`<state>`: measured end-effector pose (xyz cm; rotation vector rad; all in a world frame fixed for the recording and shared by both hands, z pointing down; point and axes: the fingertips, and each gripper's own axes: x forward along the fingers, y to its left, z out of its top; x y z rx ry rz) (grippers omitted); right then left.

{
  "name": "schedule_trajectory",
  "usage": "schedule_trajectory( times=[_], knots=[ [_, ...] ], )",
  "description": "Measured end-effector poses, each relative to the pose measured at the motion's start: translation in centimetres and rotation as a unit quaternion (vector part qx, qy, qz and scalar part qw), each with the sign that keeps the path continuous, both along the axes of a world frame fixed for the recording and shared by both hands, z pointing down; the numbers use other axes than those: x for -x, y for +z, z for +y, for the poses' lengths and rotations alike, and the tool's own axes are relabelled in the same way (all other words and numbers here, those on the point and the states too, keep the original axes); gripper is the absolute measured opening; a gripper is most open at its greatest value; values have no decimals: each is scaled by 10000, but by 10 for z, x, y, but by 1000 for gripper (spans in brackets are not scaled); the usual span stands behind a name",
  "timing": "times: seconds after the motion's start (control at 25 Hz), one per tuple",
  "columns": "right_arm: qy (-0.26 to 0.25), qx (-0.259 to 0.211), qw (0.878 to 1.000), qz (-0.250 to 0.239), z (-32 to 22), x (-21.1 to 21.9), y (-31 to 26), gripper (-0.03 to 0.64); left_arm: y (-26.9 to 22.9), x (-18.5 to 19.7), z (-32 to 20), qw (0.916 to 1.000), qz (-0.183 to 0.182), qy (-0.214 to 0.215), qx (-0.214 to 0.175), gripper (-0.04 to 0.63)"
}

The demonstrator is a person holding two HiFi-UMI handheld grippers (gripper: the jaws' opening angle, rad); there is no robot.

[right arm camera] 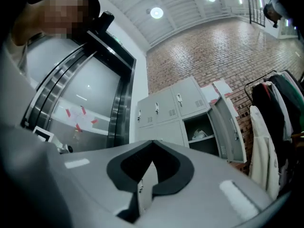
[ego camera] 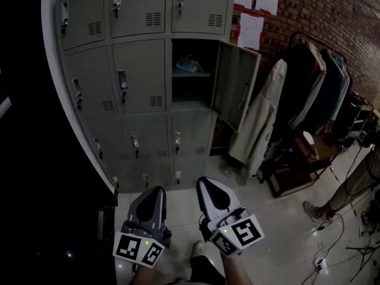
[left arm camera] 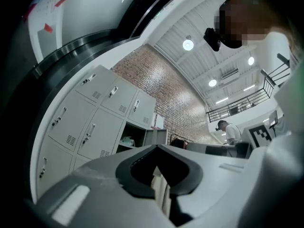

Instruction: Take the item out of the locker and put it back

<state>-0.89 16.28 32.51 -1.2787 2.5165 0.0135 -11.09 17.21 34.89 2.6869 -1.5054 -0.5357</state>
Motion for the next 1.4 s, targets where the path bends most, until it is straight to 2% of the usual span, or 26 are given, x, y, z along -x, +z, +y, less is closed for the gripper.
schedule_trajectory(
  times=[0.2,0.32,0.52,0.88,1.2,1.4],
  knots=[
    [-39,58,10000,-2,51,4,-16,3,-24,-1,42,9999,37,-18,-120,5],
    [-69,239,9997,-72,70,2,-10,3,-29,-6,57,9998,86,-2,-154,3],
    [6,299,9995,87,92,-11,-7,2,-32,-20,76,9998,154,23,-141,3],
    [14,255,9997,-15,112,-28,-8,3,-31,-36,92,9997,137,43,-211,3],
    [-82,27,10000,-1,118,-30,-21,2,-35,-42,92,9996,159,58,-232,3],
    [-31,45,9997,226,116,-35,-12,2,-34,-56,96,9994,116,178,-264,3]
  ],
)
